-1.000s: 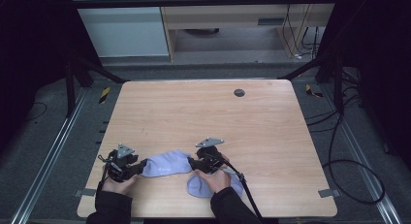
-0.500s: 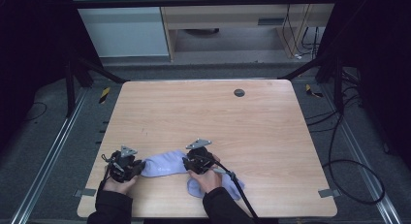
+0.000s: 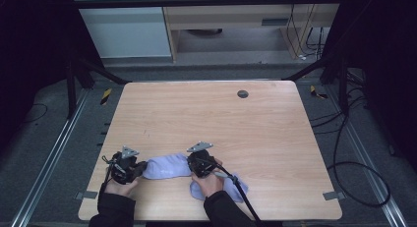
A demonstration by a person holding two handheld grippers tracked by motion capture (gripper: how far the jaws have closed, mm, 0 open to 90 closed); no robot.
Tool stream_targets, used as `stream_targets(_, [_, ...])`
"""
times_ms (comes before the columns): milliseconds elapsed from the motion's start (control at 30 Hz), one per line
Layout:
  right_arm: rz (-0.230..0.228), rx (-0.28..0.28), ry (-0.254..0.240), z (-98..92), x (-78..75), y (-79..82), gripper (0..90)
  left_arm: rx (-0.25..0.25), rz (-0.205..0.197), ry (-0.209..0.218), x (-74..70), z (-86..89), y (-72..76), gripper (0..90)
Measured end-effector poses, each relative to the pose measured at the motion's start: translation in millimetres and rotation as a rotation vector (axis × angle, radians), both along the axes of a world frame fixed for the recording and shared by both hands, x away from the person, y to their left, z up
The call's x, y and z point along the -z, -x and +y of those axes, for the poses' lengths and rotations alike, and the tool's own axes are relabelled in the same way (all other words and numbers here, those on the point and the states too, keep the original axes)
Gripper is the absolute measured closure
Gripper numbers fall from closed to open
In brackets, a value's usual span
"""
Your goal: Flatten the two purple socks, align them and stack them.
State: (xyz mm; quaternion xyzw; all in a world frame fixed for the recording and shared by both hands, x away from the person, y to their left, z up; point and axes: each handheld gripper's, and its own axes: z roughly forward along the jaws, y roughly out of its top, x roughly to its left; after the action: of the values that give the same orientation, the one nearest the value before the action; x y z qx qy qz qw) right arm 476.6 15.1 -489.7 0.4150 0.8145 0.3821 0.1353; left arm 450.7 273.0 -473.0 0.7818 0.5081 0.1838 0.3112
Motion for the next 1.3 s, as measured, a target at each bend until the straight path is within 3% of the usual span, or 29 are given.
stream_targets(233, [-0.025, -0.041, -0.074, -24.9, -28.4, 11.8, 86.0, 0.048, -0.056, 0.045, -17.7, -15.1, 9.1, 86.6])
stream_targets(600, [-0.052, -0.043, -0.076, -74.8, -50.6, 33.3, 85.9, 0.145, -0.101, 0.091, -36.5, -54.9, 21.9, 86.5])
stream_targets(867, [-0.069, -0.017, -0.072, -112.6, -52.4, 51.1, 85.9, 0.223, -0.097, 0.073, -35.5, -92.7, 27.5, 86.5])
stream_targets(1133, [-0.073, 0.004, -0.049, -136.8, -59.0, 65.7, 85.8, 0.291, -0.079, 0.054, -31.4, -118.1, 34.3, 86.4])
stream_targets(1300, [-0.061, 0.024, -0.051, -153.5, -55.3, 74.7, 85.8, 0.328, -0.054, 0.041, -25.2, -131.2, 37.0, 86.4])
